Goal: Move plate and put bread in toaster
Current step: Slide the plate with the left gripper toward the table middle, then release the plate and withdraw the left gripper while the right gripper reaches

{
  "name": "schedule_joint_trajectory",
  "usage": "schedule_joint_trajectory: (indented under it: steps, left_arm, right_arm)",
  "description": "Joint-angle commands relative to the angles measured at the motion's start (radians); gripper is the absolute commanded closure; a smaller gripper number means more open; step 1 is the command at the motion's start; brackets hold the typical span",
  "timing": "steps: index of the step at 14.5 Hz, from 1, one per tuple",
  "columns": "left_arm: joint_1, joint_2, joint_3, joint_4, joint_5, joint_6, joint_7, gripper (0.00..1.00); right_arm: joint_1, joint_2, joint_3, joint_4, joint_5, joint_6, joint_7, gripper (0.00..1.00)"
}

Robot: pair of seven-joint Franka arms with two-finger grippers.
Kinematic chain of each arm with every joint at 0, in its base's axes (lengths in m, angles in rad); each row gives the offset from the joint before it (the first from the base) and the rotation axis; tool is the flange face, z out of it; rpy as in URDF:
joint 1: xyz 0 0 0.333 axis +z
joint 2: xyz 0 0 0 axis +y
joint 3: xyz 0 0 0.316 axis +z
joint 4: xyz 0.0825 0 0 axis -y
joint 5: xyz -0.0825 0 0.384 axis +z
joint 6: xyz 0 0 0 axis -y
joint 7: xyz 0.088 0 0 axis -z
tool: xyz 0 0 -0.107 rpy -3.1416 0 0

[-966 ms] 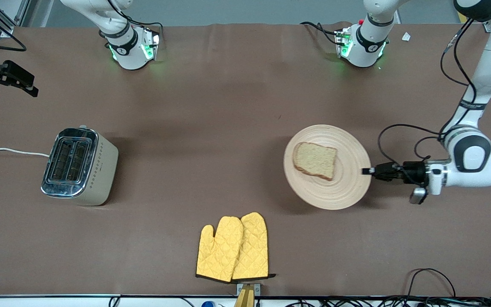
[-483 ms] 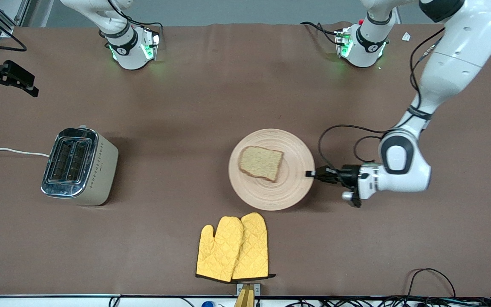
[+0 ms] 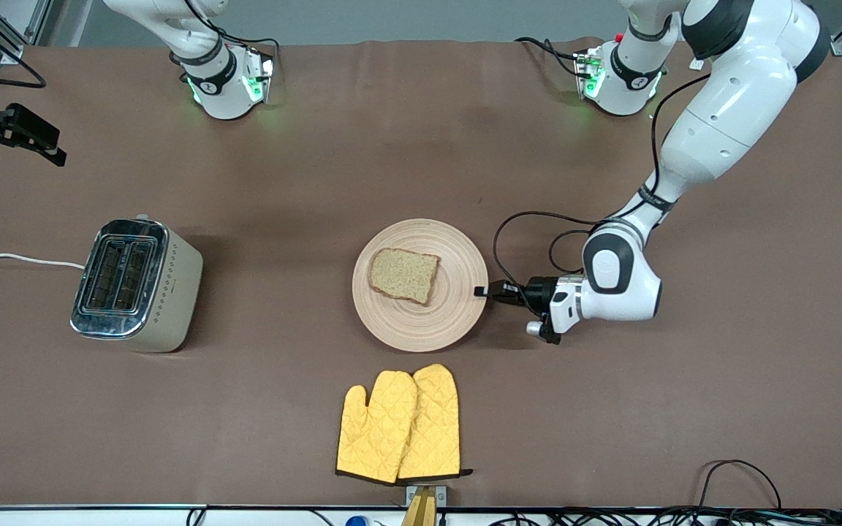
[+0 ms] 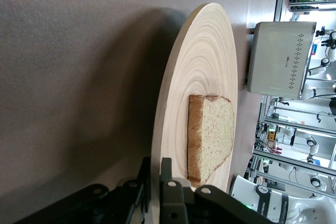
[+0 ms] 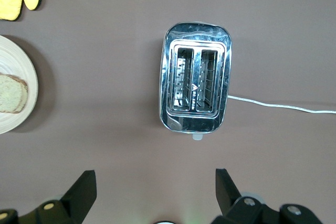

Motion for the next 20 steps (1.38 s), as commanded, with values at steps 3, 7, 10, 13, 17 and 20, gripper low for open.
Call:
schedule_joint_trajectory:
  steps: [3, 7, 10, 13, 17, 20]
  left_arm:
    - [-0.009, 0.038, -0.005, 0.041, -0.045, 0.017, 0.031, 0.91]
    - [0.014, 0.009, -0.005, 0.030, -0.056, 0.008, 0.016, 0.00]
    - [0.033, -0.076, 0.000, 0.023, -0.029, 0.000, -0.132, 0.00]
    - [0.101, -0.193, 0.003, 0.036, 0.169, -0.104, -0.379, 0.00]
    - [0.209, -0.331, 0.003, 0.079, 0.492, -0.236, -0.562, 0.00]
    - [0.257, -0.440, 0.003, 0.173, 0.754, -0.441, -0.646, 0.00]
  right_arm:
    - [0.024, -0.012, -0.001, -0.012, -0.003, 0.008, 0.018, 0.00]
    - [0.027, -0.012, -0.001, -0.012, -0.002, 0.008, 0.018, 0.00]
    - [0.027, -0.012, -0.001, -0.012, -0.003, 0.012, 0.018, 0.00]
    - [0.024, -0.014, -0.001, -0.012, -0.003, 0.011, 0.017, 0.00]
    - [0.027, -0.014, -0.001, -0.012, -0.002, 0.012, 0.018, 0.00]
    - [0.040, -0.002, -0.001, -0.014, 0.011, 0.043, 0.018, 0.00]
